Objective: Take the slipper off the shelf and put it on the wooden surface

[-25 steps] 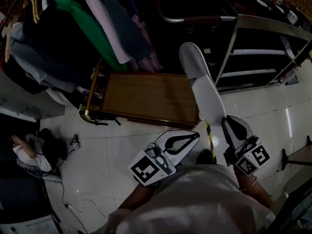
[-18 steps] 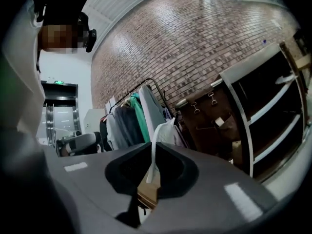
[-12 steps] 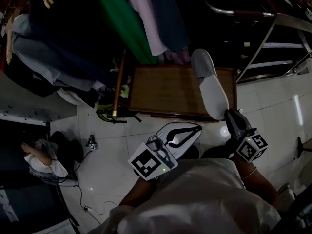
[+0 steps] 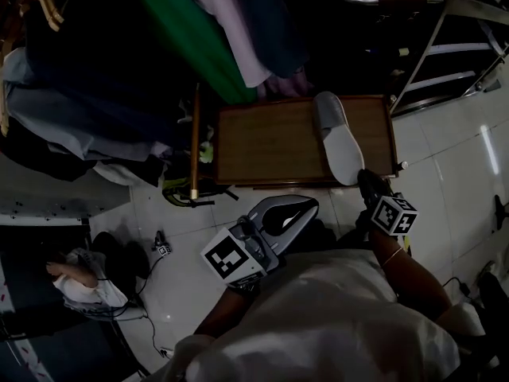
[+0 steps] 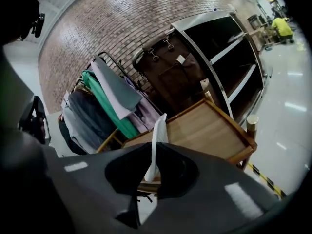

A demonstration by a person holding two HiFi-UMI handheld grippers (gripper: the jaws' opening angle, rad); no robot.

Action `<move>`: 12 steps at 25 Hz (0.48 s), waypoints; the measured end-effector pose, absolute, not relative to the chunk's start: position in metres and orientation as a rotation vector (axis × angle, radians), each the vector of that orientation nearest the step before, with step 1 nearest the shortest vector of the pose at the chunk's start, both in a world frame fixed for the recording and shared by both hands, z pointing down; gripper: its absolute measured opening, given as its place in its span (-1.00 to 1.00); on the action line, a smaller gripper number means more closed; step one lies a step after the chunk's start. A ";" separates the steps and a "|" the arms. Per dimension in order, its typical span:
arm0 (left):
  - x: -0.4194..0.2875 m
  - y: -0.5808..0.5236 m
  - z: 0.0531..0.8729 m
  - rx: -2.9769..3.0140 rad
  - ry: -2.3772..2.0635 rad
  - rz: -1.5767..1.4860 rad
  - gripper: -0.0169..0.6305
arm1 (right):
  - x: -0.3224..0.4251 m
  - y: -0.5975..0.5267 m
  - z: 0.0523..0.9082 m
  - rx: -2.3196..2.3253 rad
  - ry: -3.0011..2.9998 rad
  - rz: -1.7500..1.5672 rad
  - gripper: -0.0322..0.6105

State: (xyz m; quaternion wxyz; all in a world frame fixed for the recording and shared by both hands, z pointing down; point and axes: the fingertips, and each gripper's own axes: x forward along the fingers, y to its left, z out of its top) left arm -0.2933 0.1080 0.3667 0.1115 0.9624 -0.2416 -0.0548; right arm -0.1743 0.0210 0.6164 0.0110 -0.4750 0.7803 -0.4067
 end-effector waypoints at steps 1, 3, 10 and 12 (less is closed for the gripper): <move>-0.294 0.107 0.367 2.825 -0.701 -0.169 -0.98 | -0.173 0.022 0.626 -1.524 2.438 -1.298 -0.81; -0.294 0.108 0.369 2.842 -0.675 -0.140 -0.98 | -0.169 0.024 0.644 -1.610 2.466 -1.349 -0.82; -0.291 0.117 0.378 2.865 -0.600 -0.037 -0.98 | -0.159 0.029 0.679 -1.793 2.575 -1.408 -0.35; -0.294 0.113 0.381 2.851 -0.616 -0.044 -0.98 | -0.157 0.030 0.686 -1.816 2.564 -1.439 -0.30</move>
